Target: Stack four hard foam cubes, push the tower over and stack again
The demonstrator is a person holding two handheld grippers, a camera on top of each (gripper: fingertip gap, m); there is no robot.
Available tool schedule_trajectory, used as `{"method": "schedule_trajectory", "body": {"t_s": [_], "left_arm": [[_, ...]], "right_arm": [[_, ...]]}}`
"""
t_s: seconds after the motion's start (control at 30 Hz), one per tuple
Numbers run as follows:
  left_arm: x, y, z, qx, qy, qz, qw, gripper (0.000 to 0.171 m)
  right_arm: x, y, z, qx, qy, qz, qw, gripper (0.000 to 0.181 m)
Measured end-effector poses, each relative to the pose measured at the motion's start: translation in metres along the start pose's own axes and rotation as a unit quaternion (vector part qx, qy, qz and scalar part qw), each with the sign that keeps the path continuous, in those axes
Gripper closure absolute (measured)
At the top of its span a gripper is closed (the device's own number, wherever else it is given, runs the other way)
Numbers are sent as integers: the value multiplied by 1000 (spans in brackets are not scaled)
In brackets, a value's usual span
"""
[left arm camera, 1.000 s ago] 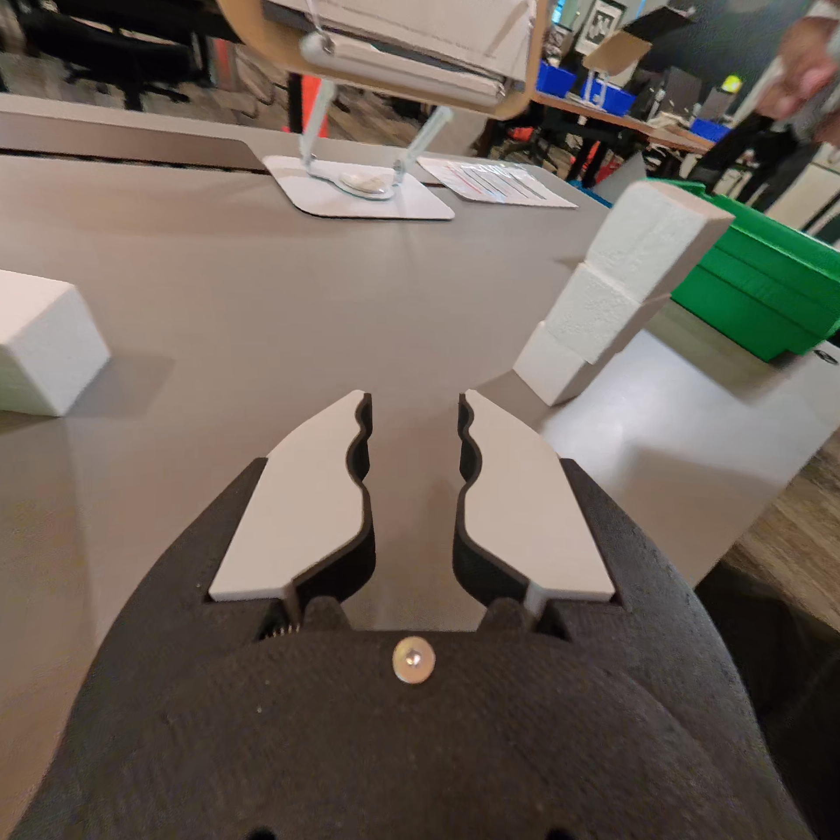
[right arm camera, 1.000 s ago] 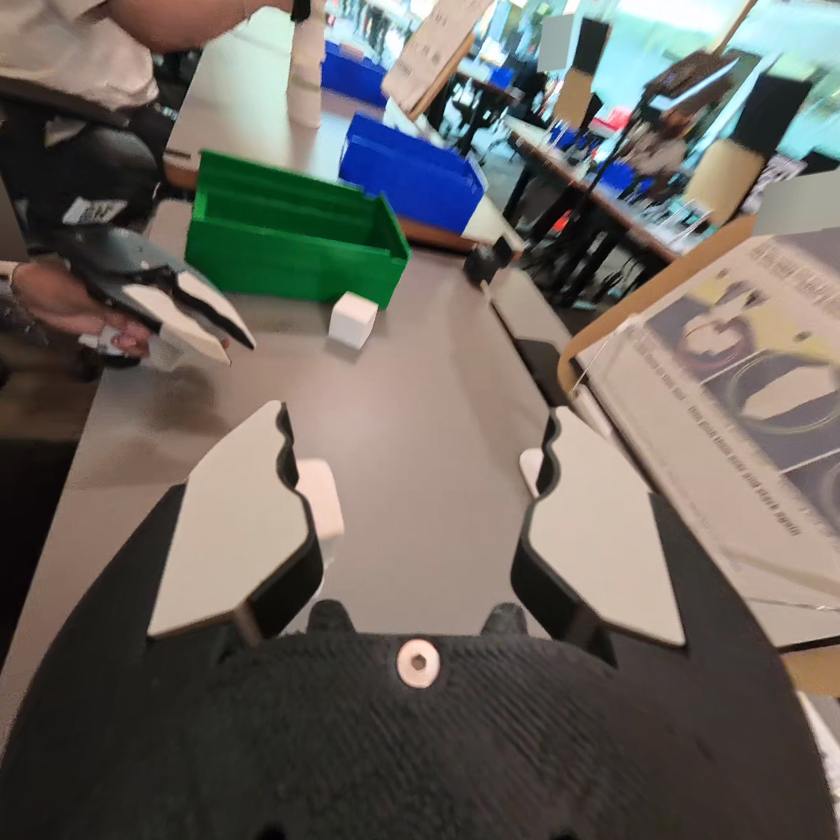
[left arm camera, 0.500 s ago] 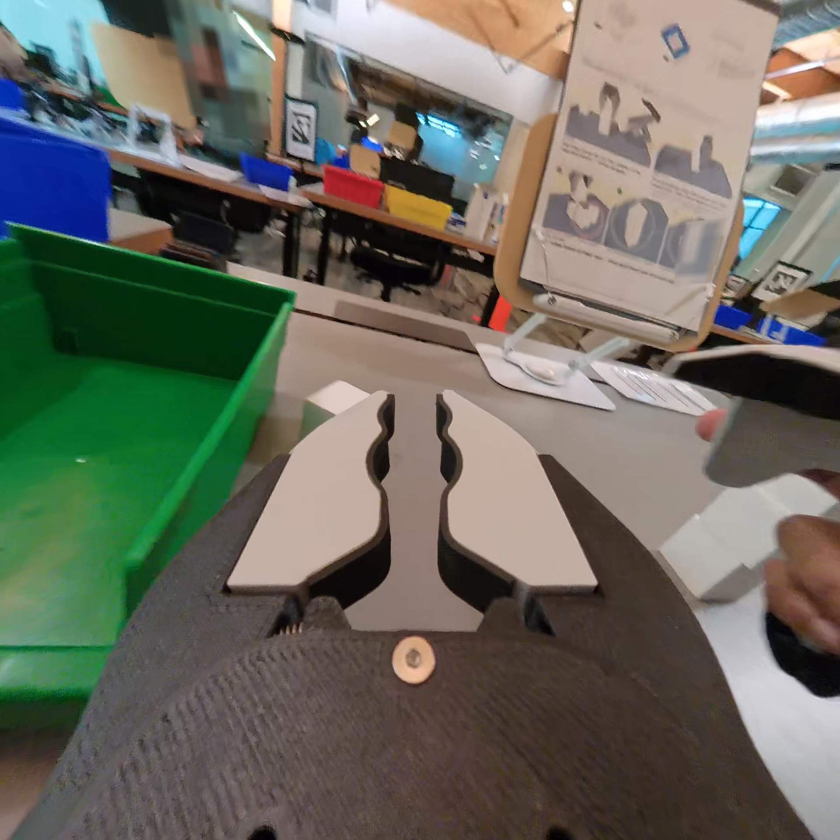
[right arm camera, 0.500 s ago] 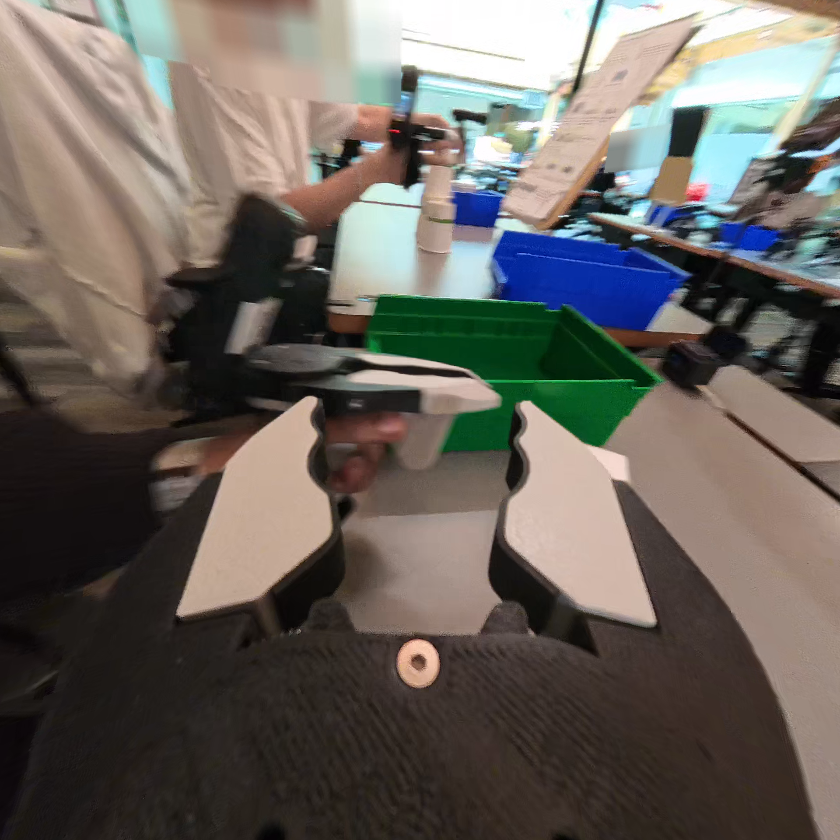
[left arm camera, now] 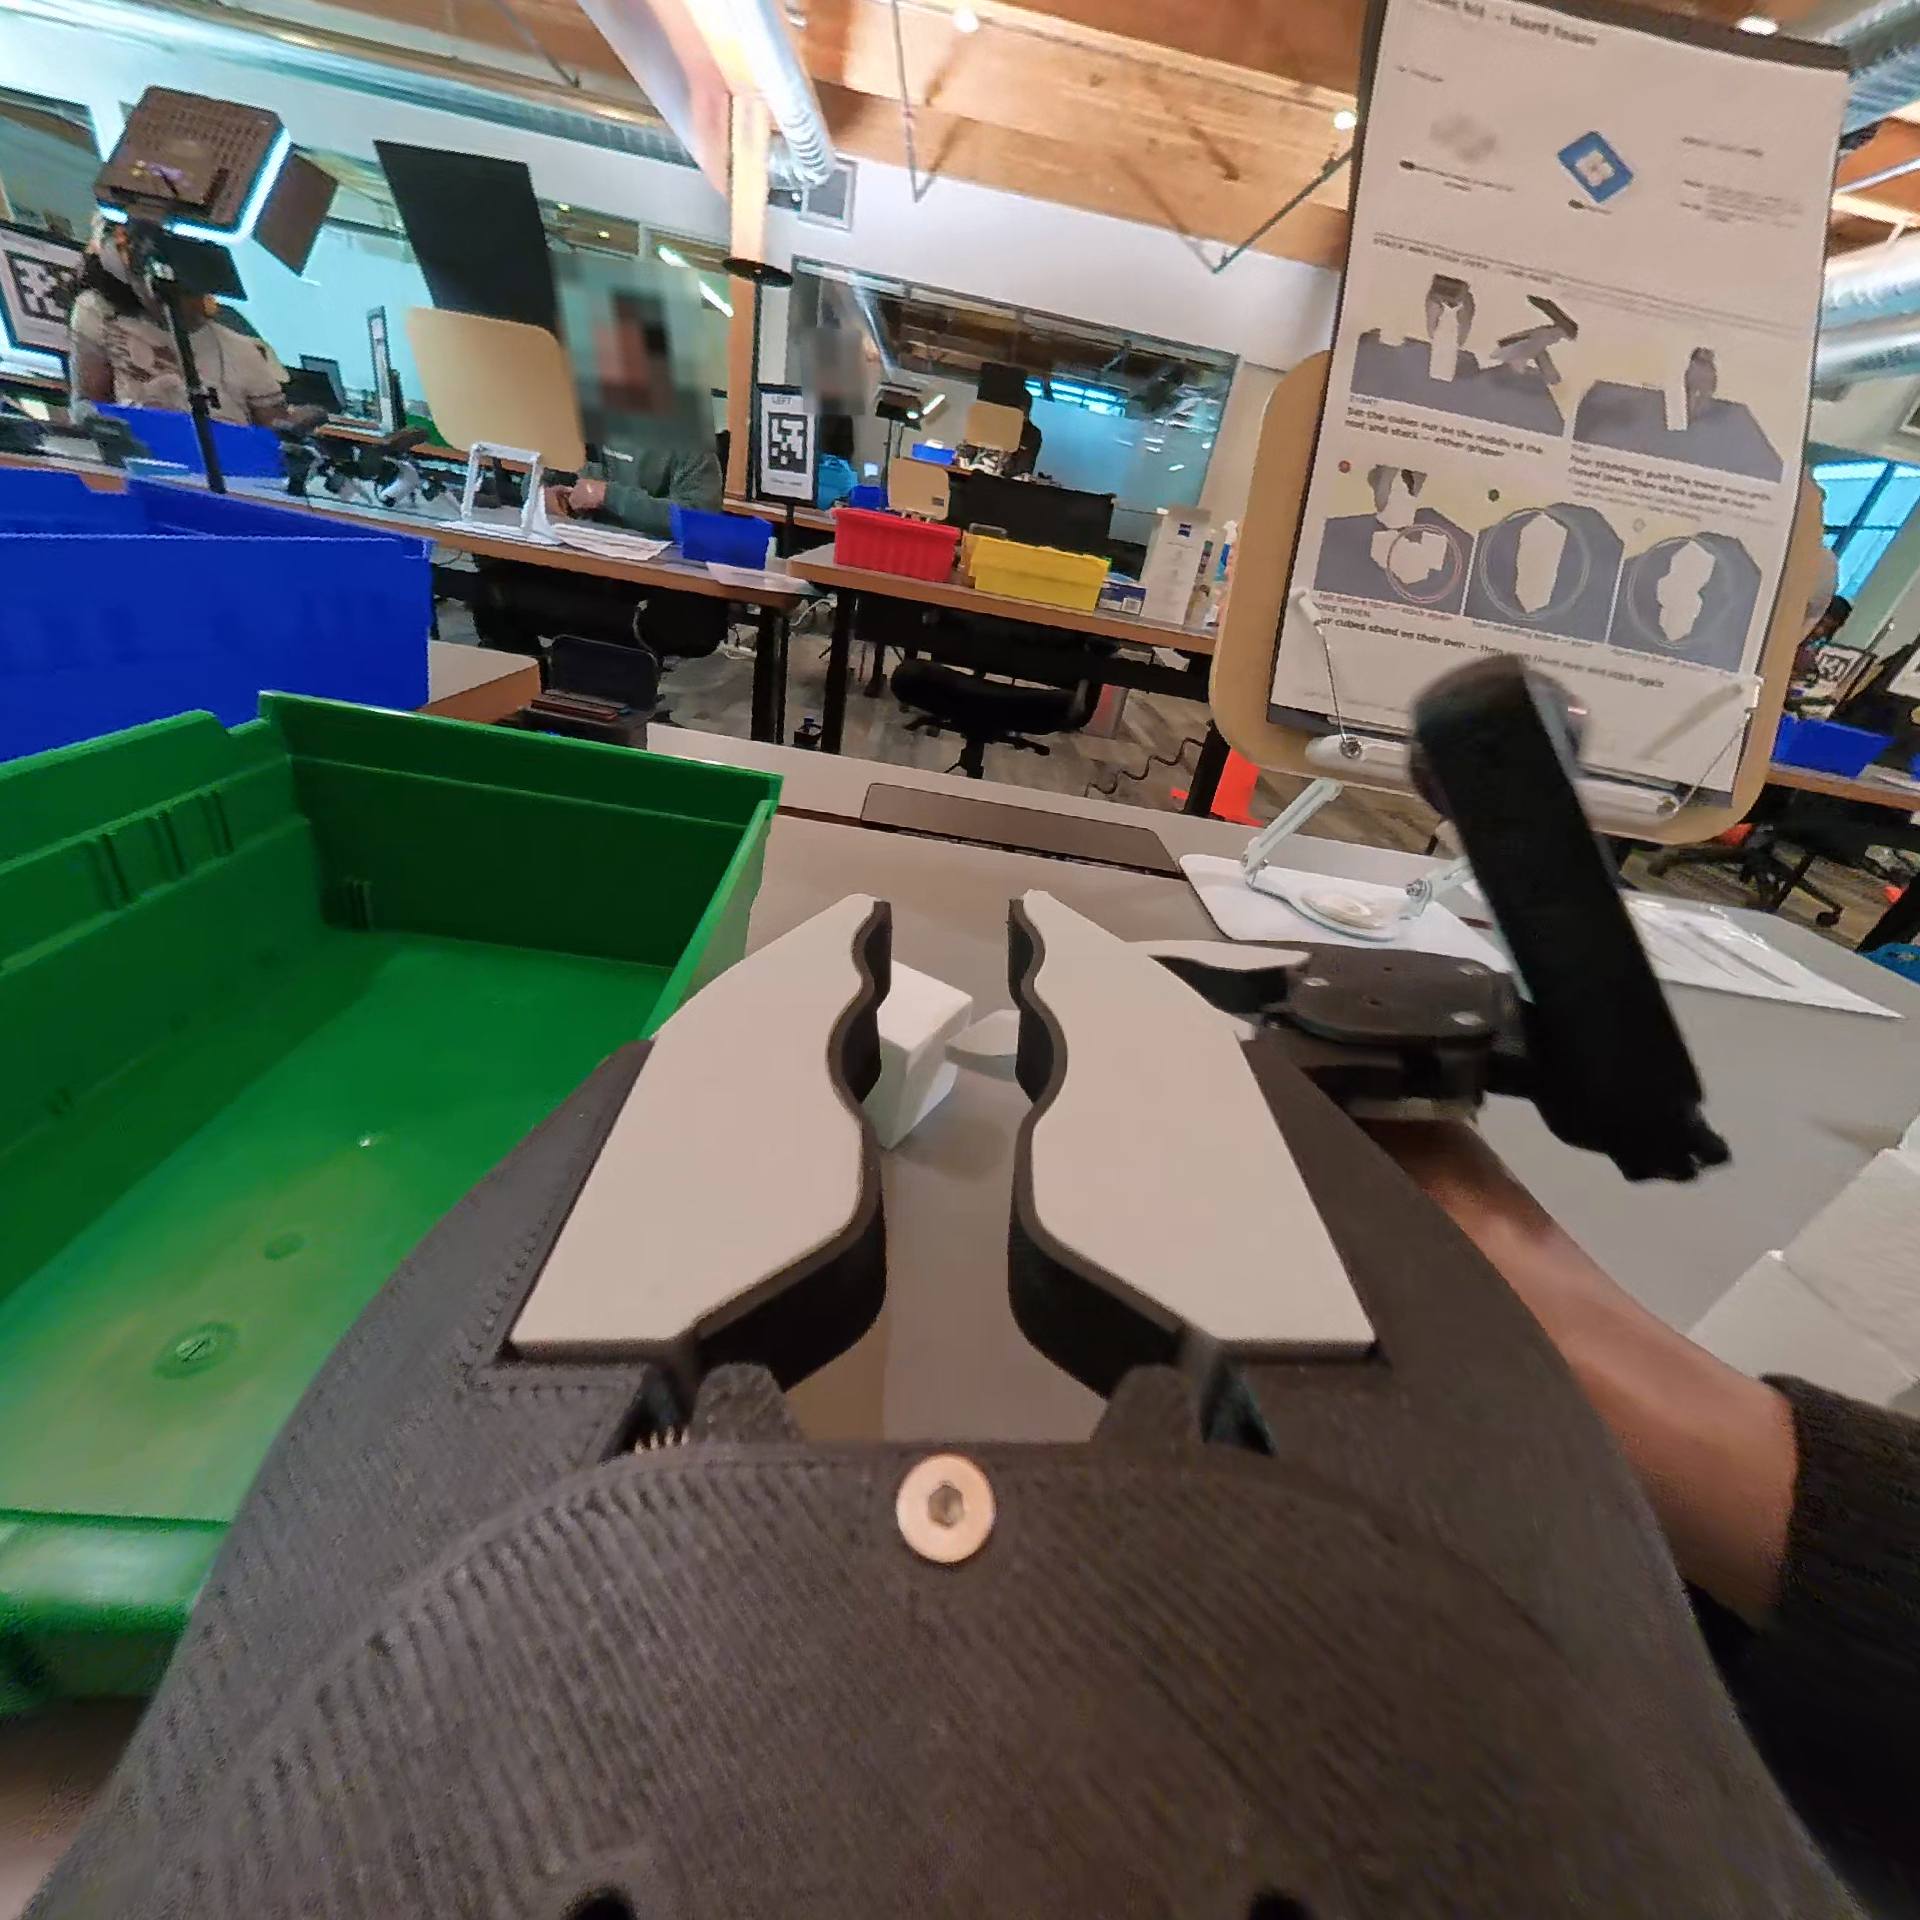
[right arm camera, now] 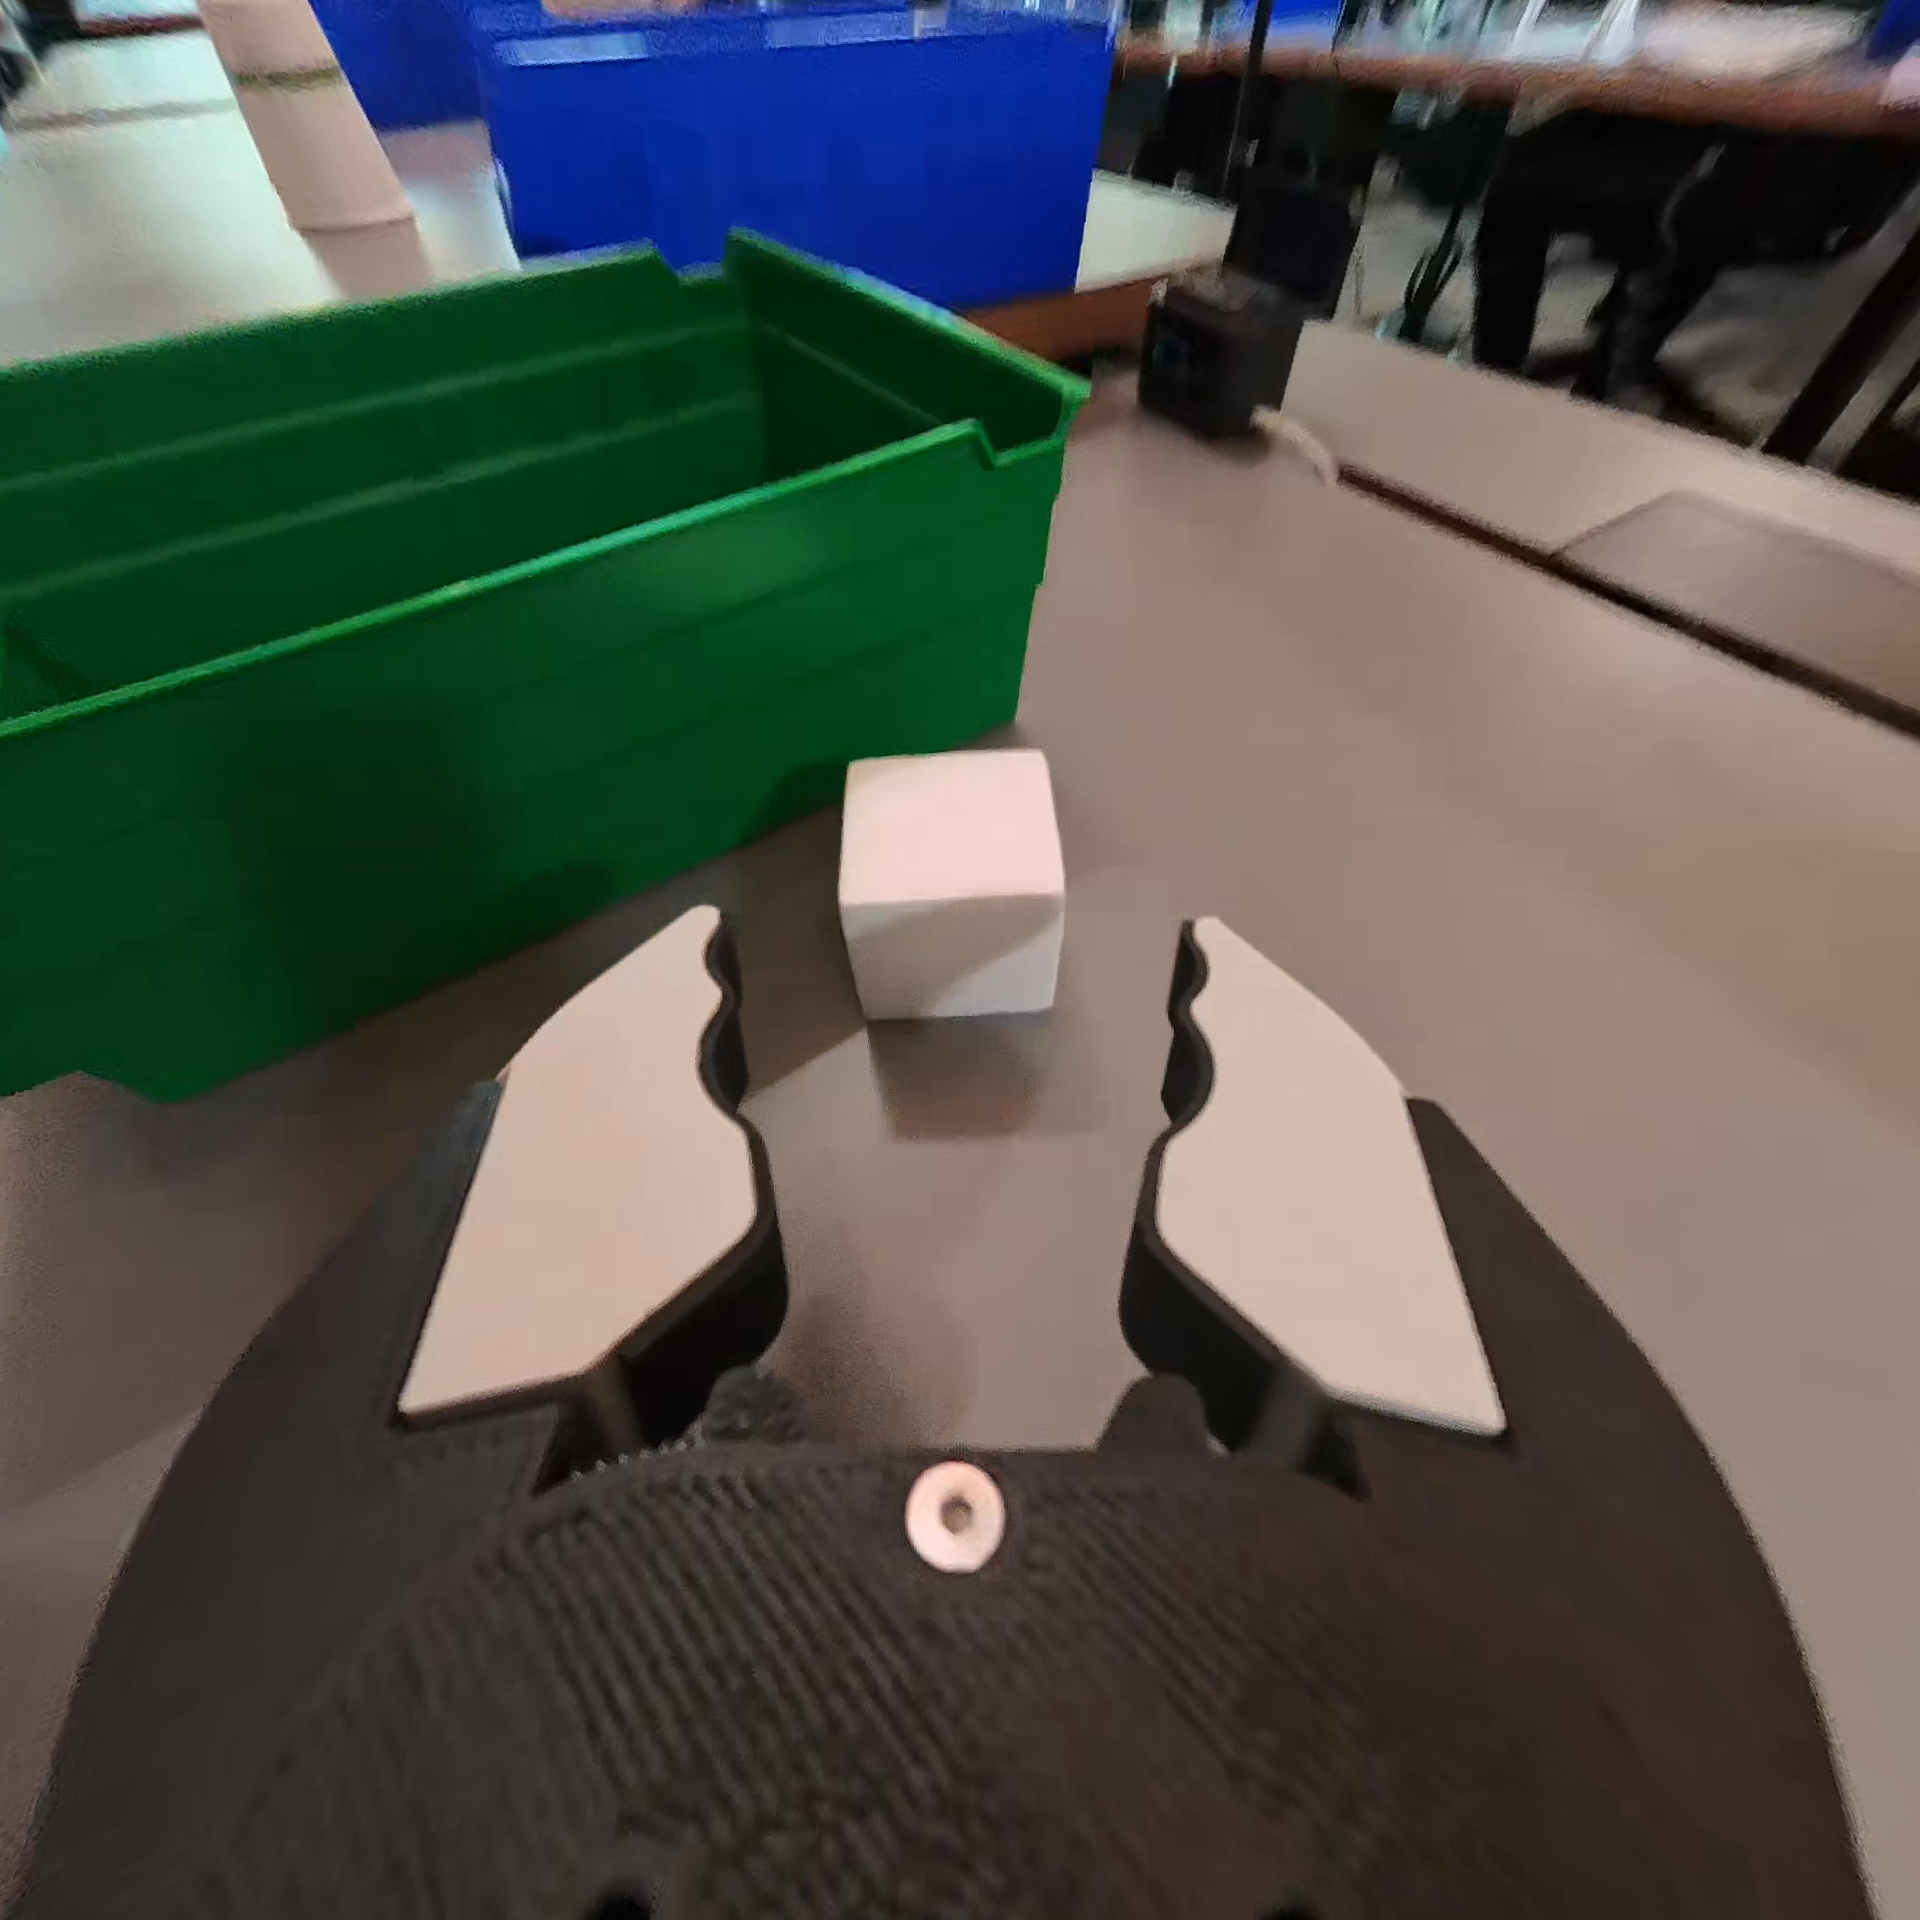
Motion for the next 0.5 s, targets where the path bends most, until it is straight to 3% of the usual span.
{"method": "schedule_trajectory", "body": {"t_s": [0.1, 0.23, 0.27, 0.3, 0.33, 0.37, 0.5], "left_arm": [[-4, 2, -5, -6, -17, -4, 1000, 149], [-5, 3, -7, 2, -19, -7, 1000, 149], [-5, 3, -7, 3, -19, -8, 1000, 149], [-5, 3, -7, 3, -19, -7, 1000, 149], [-5, 2, -8, 2, -20, -6, 1000, 149], [-5, 2, -8, -1, -20, -5, 1000, 149], [-3, 0, -6, -9, -12, 2, 1000, 150]], "right_arm": [[-18, -6, -7, 8, -71, 43, 997, 97], [-36, -10, -11, 27, -118, 49, 991, 102], [-39, -10, -12, 28, -129, 51, 990, 110], [-41, -11, -13, 27, -140, 64, 988, 131], [-40, -14, -14, 25, -144, 91, 985, 165], [-38, -16, -13, 20, -136, 109, 984, 180], [-14, -9, -4, -17, -54, 109, 992, 181]]}}
Point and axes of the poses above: each gripper's, where its closed fingertips meet, x back along the fingers, z out of its top, y = z × x across the jaws, the point moved 6 cm from there along x, back along the fingers, and after that the axes turned 7 degrees about -z, right-handed, at the moved point
